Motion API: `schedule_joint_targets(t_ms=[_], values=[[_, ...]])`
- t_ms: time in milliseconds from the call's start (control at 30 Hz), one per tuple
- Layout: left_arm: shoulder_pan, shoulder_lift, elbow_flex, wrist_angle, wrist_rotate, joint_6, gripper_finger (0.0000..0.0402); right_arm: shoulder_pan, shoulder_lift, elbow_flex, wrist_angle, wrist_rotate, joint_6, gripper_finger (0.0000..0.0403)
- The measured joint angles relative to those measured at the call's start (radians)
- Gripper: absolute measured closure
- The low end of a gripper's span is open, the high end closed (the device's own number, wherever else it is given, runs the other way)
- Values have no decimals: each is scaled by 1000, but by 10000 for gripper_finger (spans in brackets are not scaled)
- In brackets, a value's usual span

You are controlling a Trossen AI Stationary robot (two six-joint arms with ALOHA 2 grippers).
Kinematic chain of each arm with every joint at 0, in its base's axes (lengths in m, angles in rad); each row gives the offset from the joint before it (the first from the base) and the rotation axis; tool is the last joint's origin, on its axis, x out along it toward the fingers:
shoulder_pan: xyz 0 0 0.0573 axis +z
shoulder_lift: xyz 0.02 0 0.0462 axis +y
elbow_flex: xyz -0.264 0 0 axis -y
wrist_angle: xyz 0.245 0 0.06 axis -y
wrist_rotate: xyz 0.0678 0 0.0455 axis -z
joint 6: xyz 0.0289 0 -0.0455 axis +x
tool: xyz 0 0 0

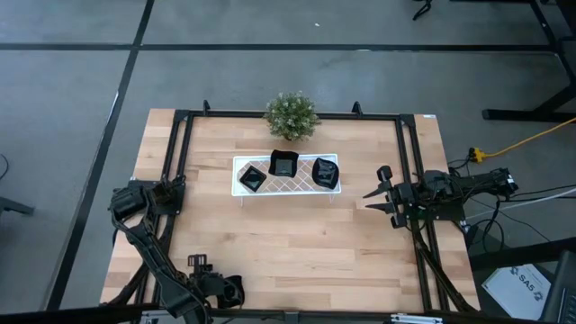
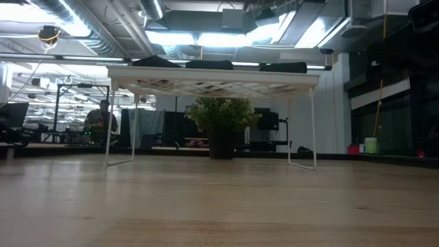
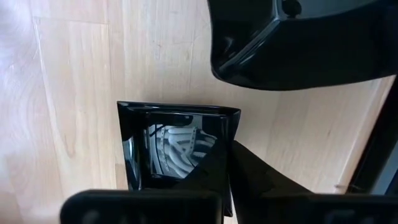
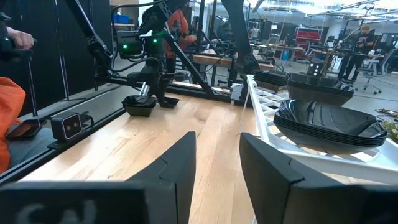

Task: Pick & Place Mini shaped plates
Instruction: Stack the black square plate on top of the black square plate on the shelf

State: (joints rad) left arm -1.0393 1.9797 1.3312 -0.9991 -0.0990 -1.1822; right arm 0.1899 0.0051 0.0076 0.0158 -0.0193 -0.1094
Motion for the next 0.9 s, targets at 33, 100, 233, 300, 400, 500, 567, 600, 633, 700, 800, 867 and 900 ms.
schedule_joint_targets(t_ms=[33,100,233,300,400,500,567,600,633,700,800,867,900], values=[[1,0,0,-1,0,-3,397,0,0,0,0,0,0,279],[2,-2,0,-1,0,-3,398,0,0,0,0,0,0,279],[8,-18,0,-2,-5,-9,398,0,0,0,0,0,0,279],[13,-38,0,-4,-27,-10,398,0,0,0,0,0,0,279],[20,-69,0,-25,-58,-10,398,0,0,0,0,0,0,279],[30,-105,0,-64,-77,-12,398,0,0,0,0,0,0,279],[35,-124,0,-99,-86,-12,398,0,0,0,0,0,0,279],[37,-132,0,-115,-88,-12,399,0,0,0,0,0,0,279],[41,-139,0,-133,-89,-12,398,0,0,0,0,0,0,279],[42,-152,0,-173,-88,-12,398,0,0,0,0,0,0,279],[47,-169,0,-226,-89,-11,399,0,0,0,0,0,0,279],[52,-179,0,-255,-99,-10,399,0,0,0,0,0,0,279],[54,-185,0,-265,-111,-9,399,0,0,0,0,0,0,279]])
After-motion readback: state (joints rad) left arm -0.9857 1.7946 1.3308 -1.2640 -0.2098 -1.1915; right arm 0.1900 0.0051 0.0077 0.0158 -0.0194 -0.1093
